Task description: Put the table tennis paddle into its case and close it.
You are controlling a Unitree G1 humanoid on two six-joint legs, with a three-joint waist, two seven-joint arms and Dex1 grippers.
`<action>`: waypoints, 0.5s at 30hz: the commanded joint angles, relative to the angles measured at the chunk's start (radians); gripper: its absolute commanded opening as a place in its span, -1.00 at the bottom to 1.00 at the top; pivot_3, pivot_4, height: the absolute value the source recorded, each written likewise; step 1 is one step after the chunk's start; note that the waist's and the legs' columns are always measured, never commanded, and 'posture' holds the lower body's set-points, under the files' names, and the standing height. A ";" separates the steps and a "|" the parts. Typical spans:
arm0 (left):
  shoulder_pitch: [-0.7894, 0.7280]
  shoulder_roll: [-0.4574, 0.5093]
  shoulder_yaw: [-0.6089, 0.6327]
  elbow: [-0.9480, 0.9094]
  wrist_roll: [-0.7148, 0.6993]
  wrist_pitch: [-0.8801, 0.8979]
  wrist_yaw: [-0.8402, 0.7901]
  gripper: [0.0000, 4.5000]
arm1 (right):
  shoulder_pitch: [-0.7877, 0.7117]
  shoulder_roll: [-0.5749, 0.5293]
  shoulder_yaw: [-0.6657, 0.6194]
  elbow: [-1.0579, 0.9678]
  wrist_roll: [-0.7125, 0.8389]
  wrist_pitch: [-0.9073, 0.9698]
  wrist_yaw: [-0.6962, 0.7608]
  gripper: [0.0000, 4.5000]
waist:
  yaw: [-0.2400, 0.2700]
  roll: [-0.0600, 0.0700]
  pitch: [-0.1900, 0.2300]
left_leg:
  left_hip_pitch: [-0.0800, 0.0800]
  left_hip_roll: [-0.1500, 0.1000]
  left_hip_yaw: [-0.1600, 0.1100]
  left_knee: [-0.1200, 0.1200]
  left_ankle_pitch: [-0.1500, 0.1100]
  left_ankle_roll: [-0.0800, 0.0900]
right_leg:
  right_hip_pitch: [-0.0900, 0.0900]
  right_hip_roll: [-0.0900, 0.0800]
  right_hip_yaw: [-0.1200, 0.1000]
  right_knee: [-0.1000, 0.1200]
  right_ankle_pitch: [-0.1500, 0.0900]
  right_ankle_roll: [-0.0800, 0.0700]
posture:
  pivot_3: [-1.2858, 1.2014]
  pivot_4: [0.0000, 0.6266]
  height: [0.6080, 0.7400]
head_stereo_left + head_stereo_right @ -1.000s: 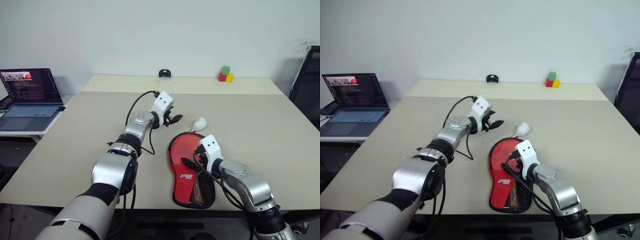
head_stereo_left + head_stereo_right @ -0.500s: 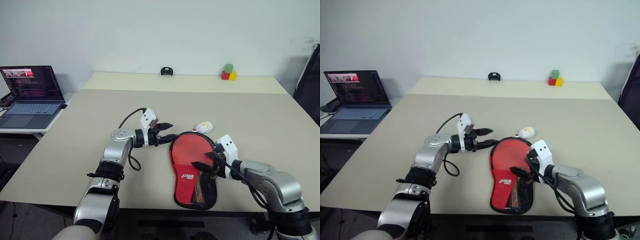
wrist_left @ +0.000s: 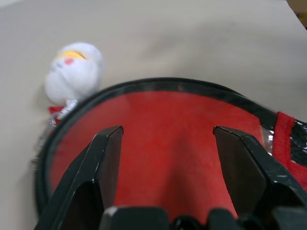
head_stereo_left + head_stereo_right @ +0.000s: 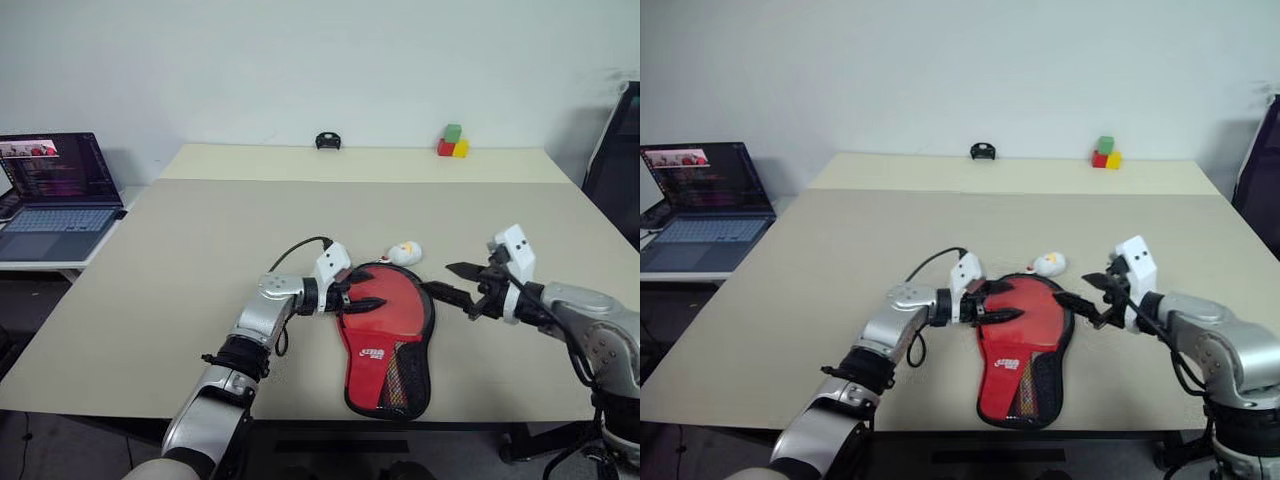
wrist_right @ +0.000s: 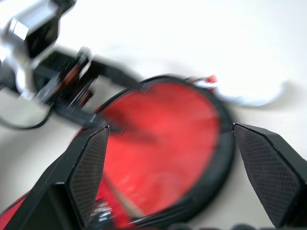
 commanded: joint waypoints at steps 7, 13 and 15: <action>-0.063 -0.069 -0.037 0.203 0.063 -0.103 0.067 0.44 | -0.162 -0.015 0.071 0.167 -0.083 -0.134 0.008 1.00 | -0.001 0.000 0.000 | 0.001 0.000 0.001 -0.001 0.000 0.000 | 0.000 0.000 0.000 0.000 0.000 0.000 | 0.03 -0.52 1.00; -0.067 -0.054 -0.069 0.249 0.097 -0.139 0.045 0.44 | -0.268 0.044 0.133 0.315 -0.148 -0.209 -0.017 1.00 | -0.002 0.000 0.000 | 0.002 0.000 0.002 -0.001 0.000 0.000 | 0.000 0.000 0.001 0.000 0.000 0.000 | 0.03 -0.52 1.00; -0.061 -0.047 -0.079 0.250 0.106 -0.145 0.037 0.44 | -0.301 0.076 0.154 0.384 -0.177 -0.242 -0.029 1.00 | -0.003 0.000 0.000 | 0.002 0.000 0.001 -0.001 0.000 0.000 | 0.000 0.000 0.001 0.001 0.000 0.000 | 0.03 -0.52 1.00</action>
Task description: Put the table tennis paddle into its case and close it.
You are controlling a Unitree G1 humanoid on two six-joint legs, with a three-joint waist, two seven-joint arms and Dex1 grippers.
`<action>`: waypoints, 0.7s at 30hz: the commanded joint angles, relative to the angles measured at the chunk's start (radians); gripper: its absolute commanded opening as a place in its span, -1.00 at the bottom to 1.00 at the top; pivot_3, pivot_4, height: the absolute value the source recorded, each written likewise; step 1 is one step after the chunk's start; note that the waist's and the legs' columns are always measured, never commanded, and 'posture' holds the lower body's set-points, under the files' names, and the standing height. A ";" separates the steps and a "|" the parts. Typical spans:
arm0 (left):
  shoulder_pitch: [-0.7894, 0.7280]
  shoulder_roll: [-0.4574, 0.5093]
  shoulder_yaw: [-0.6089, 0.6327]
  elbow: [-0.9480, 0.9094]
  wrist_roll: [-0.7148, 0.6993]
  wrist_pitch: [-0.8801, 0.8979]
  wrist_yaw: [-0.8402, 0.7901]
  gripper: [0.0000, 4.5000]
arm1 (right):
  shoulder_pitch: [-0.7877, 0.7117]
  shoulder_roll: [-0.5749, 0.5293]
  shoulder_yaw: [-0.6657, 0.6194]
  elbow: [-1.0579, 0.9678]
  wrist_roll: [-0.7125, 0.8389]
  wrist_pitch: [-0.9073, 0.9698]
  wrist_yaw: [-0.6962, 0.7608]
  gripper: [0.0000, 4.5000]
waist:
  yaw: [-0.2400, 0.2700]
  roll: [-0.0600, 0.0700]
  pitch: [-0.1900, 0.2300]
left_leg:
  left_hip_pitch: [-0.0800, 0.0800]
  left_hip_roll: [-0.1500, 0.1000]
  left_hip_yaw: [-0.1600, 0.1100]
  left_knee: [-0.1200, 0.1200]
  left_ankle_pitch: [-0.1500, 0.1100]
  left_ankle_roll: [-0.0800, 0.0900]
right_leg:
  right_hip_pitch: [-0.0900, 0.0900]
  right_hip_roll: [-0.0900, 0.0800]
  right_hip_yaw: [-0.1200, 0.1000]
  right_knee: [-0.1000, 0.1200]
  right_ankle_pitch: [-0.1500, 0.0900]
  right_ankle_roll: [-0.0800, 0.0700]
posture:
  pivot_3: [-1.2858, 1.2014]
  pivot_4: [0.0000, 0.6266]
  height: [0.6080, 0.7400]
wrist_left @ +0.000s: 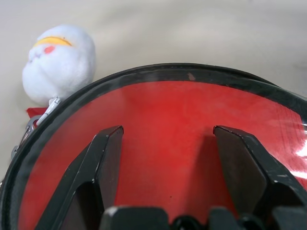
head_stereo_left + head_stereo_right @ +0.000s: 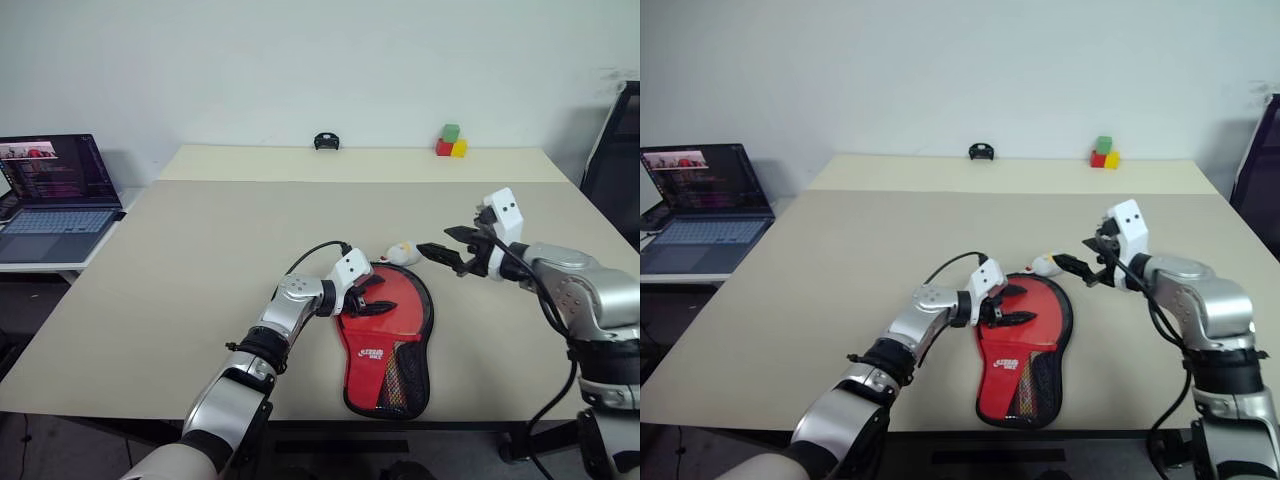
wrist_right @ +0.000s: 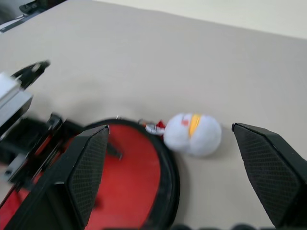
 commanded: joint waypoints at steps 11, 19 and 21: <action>0.038 0.020 -0.055 0.033 0.048 0.017 -0.027 0.44 | -0.210 0.165 0.018 0.430 -0.131 -0.243 -0.072 1.00 | -0.004 0.001 0.000 | 0.000 0.000 0.000 -0.001 0.000 0.000 | 0.000 0.000 0.000 0.000 0.000 0.000 | 0.03 -0.52 1.00; 0.051 0.017 -0.059 0.002 0.043 0.035 -0.035 0.44 | -0.350 0.278 0.013 0.825 -0.211 -0.447 -0.122 1.00 | -0.006 0.001 -0.001 | 0.001 0.000 0.001 -0.001 0.000 0.000 | -0.001 0.000 0.001 0.000 0.000 0.000 | 0.03 -0.52 1.00; 0.055 0.019 -0.059 -0.006 0.042 0.039 -0.038 0.44 | -0.378 0.295 0.009 0.907 -0.226 -0.487 -0.131 1.00 | -0.006 0.001 -0.001 | 0.001 0.000 0.001 -0.001 0.000 0.000 | -0.001 0.000 0.001 0.000 0.000 0.000 | 0.03 -0.52 1.00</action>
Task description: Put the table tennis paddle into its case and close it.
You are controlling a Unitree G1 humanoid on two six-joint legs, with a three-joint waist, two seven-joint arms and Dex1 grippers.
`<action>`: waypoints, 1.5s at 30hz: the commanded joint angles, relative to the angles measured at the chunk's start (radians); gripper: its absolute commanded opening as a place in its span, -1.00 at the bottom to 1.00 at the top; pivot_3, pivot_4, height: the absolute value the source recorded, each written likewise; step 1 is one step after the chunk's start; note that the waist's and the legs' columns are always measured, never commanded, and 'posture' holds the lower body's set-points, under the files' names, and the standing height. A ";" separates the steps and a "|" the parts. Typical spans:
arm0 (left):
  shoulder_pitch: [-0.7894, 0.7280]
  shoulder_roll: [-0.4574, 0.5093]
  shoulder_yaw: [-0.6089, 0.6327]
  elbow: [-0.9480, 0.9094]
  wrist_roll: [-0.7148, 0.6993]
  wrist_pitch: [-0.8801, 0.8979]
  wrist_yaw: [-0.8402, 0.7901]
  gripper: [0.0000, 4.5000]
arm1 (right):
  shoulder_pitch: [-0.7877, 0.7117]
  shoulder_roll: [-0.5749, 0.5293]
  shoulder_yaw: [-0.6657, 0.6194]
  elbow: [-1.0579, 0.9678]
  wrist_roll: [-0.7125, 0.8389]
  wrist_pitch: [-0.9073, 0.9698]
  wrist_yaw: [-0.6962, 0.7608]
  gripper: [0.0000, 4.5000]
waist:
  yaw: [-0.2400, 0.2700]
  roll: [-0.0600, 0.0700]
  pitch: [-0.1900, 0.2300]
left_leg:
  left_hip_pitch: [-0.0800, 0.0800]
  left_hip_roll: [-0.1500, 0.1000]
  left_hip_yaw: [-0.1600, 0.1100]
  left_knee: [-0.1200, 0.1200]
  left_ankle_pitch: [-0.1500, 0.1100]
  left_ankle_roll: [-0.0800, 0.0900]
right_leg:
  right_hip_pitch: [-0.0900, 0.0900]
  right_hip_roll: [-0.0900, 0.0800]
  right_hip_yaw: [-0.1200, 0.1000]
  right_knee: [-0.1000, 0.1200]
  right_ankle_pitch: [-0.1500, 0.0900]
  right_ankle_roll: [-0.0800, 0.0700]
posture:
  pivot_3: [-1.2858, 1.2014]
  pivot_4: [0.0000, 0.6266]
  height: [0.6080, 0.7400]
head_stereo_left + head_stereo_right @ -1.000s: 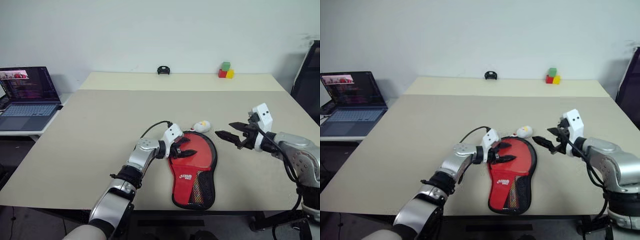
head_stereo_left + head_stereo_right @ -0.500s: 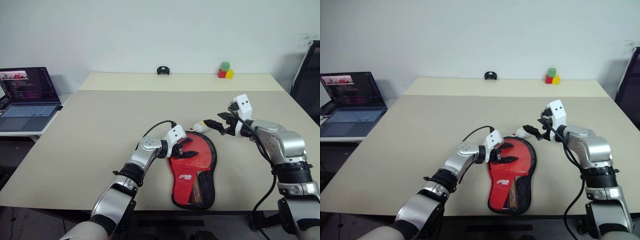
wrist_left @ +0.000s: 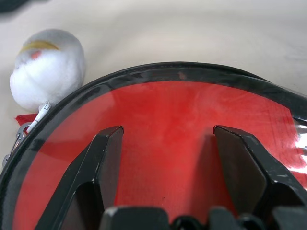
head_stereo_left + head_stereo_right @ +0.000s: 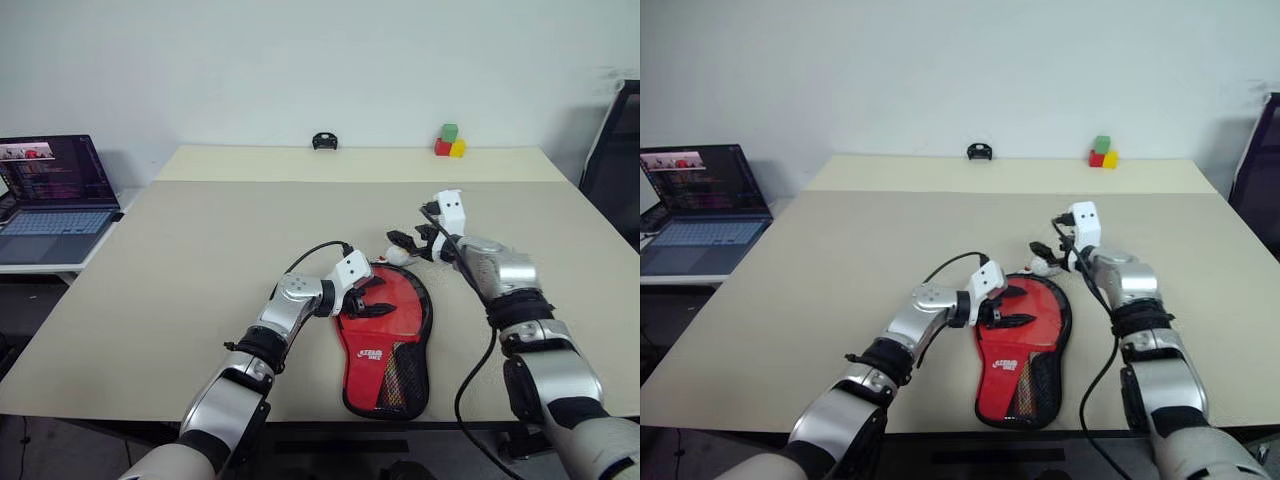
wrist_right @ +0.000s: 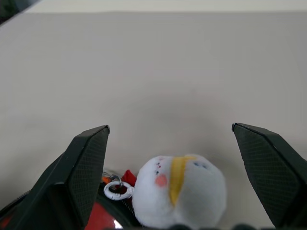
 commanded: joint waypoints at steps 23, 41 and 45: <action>0.036 0.019 -0.081 0.073 0.085 0.027 0.020 0.46 | -0.096 0.067 -0.025 0.255 -0.099 -0.148 -0.028 -0.60 | -0.001 0.001 -0.001 | 0.000 0.000 0.000 0.000 0.000 0.000 | 0.000 0.000 0.000 0.001 0.000 0.000 | 0.03 -0.52 1.00; 0.031 0.020 -0.127 0.228 0.123 -0.008 -0.008 0.46 | 0.124 -0.096 -0.046 -0.168 -0.095 0.050 -0.008 -0.70 | 0.001 0.002 -0.009 | 0.008 0.000 -0.001 -0.001 0.000 0.000 | 0.009 0.000 -0.001 0.000 0.000 0.000 | 0.03 -0.52 1.00; 0.031 0.015 -0.123 0.237 0.120 -0.008 -0.009 0.46 | 0.215 -0.140 -0.062 -0.299 -0.079 0.132 -0.010 -0.70 | 0.003 0.002 -0.010 | 0.009 0.000 -0.002 -0.001 0.000 0.000 | 0.011 0.000 -0.002 -0.001 0.000 0.000 | 0.03 -0.52 1.00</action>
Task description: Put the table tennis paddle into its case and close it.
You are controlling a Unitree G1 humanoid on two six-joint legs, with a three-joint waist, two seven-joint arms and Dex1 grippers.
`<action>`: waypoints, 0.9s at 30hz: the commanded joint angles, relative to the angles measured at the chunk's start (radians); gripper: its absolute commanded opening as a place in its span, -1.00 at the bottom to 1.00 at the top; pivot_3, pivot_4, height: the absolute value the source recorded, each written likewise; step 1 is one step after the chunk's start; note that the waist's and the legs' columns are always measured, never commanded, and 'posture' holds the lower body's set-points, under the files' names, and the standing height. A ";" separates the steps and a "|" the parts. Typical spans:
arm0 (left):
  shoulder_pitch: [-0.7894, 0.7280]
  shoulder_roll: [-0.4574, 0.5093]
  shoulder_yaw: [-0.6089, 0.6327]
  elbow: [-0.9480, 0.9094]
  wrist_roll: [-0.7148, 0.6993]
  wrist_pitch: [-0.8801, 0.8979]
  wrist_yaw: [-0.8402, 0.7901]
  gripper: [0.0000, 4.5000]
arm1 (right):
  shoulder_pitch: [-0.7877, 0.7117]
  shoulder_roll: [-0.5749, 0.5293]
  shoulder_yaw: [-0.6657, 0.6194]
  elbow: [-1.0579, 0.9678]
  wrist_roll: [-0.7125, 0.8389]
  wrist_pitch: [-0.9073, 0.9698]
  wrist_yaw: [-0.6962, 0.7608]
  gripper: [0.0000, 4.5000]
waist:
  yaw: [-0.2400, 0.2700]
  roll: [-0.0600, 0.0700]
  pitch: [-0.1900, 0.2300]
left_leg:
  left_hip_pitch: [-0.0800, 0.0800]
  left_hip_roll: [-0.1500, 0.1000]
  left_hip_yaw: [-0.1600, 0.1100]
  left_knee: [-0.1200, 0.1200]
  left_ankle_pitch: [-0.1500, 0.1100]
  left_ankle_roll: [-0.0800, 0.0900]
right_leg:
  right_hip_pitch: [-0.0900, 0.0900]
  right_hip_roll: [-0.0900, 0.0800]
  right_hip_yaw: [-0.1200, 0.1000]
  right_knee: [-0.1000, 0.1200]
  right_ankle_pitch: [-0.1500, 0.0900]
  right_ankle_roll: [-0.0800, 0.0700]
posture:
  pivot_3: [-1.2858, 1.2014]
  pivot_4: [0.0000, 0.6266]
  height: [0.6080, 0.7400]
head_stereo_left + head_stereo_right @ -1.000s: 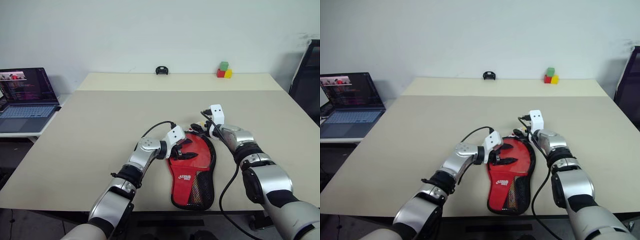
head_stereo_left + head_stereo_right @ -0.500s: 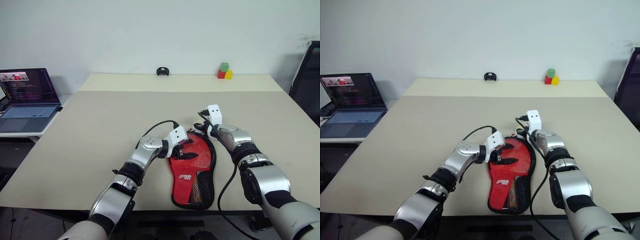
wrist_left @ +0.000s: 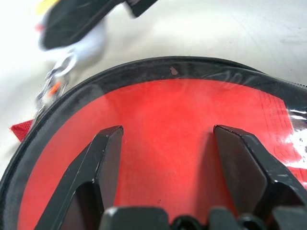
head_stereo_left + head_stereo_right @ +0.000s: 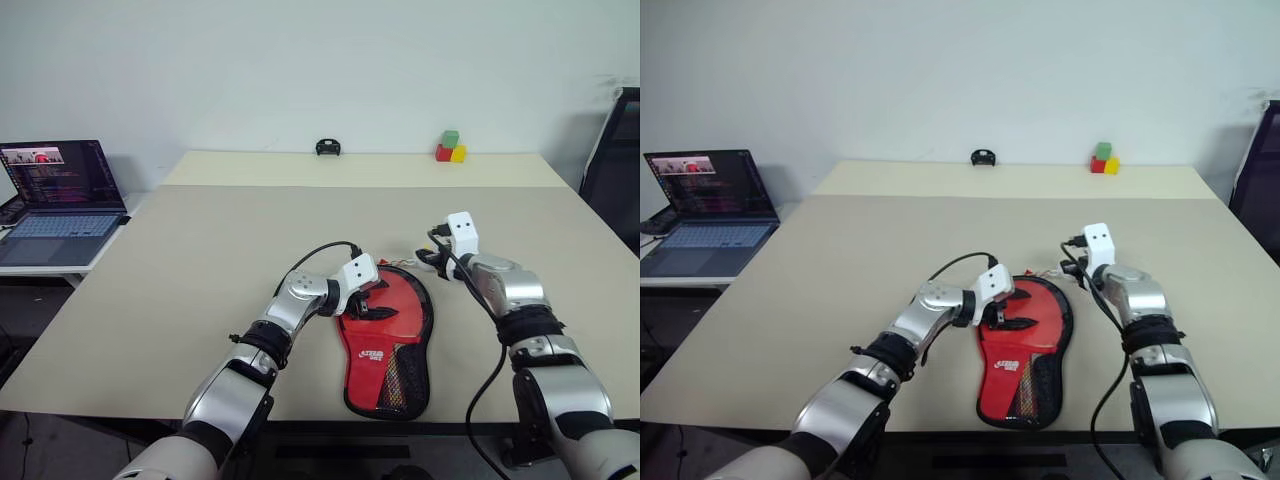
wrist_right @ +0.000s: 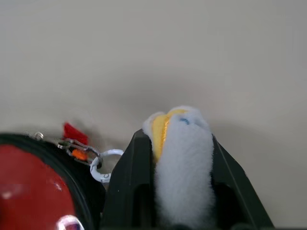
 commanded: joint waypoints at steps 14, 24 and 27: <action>0.069 -0.004 -0.059 0.160 0.084 0.048 -0.005 0.46 | 0.430 -0.323 -0.034 -0.801 0.219 0.482 0.197 -0.70 | 0.009 0.000 -0.002 | 0.002 0.000 -0.002 -0.002 0.000 0.000 | 0.004 0.001 -0.002 -0.006 -0.001 0.001 | 0.03 -0.52 1.00; 0.058 -0.016 -0.057 0.181 0.088 0.042 -0.001 0.46 | 0.613 -0.456 -0.055 -1.082 0.382 0.598 0.285 -0.70 | 0.019 -0.005 -0.011 | 0.001 0.000 -0.005 -0.004 -0.001 0.001 | 0.009 0.001 -0.006 -0.014 -0.001 0.001 | 0.03 -0.52 1.00; 0.058 -0.023 -0.061 0.185 0.090 0.039 -0.003 0.46 | 0.746 -0.502 -0.043 -1.211 0.433 0.607 0.331 -0.70 | 0.026 -0.005 -0.012 | 0.001 0.000 -0.005 -0.004 -0.001 0.001 | 0.008 0.001 -0.006 -0.015 -0.001 0.001 | 0.03 -0.52 1.00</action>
